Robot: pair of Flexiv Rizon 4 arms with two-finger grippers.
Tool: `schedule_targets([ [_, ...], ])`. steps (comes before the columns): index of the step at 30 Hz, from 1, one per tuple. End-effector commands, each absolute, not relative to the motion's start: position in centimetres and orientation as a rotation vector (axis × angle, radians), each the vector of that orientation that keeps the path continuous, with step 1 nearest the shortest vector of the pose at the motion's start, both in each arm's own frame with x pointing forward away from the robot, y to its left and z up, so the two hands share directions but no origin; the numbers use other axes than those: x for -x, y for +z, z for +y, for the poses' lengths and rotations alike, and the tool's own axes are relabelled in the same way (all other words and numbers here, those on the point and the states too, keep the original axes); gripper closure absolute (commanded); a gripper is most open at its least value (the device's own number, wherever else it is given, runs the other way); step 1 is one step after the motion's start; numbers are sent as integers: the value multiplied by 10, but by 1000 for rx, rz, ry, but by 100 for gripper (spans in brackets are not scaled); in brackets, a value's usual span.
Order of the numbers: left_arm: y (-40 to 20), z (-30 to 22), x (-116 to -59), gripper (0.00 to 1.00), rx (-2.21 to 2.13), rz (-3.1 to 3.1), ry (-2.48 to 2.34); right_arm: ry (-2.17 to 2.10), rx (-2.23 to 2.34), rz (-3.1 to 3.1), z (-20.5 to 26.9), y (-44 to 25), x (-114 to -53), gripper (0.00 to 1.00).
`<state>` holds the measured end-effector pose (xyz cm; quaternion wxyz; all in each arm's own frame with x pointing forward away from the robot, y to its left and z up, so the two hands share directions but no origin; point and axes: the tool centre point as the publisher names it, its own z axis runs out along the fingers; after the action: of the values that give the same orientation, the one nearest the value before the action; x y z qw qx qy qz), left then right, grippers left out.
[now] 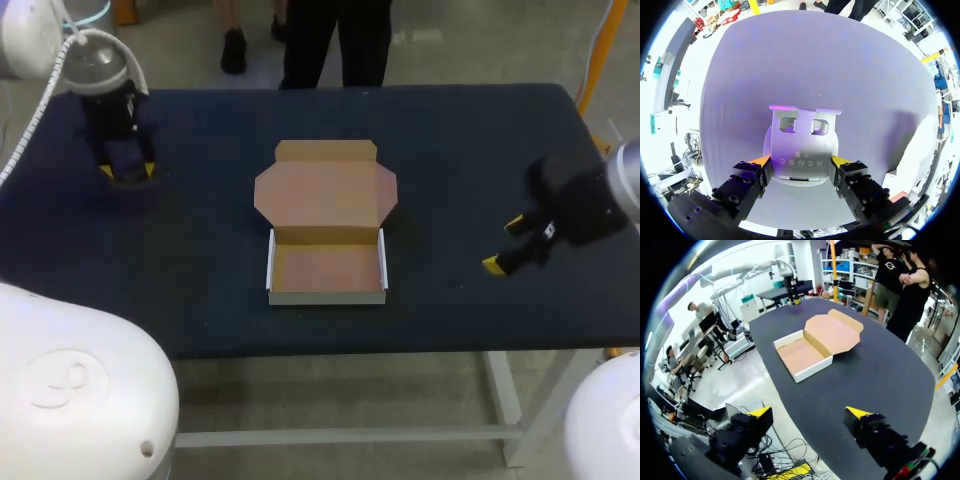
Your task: Assemble the packaging by folding the flat box into shape, placing the metal phone stand inside, and closing the box properly
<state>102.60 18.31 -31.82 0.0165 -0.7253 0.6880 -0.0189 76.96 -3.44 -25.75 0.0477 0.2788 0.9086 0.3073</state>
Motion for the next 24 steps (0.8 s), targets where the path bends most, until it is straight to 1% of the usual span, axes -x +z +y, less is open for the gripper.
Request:
schedule_targets([
  [1, -311, 180, -1014, 100, 2204, 2089, -130, 938, -812, 2802, -30, -263, -775, 0],
  [11, -309, 174, -1001, 100, 2192, 2085, -109, 920, -715, 2859, -23, -273, -776, 0],
  [24, -295, 162, -984, 100, 2189, 2098, -105, 908, -726, 2867, -21, -278, -776, 0],
])
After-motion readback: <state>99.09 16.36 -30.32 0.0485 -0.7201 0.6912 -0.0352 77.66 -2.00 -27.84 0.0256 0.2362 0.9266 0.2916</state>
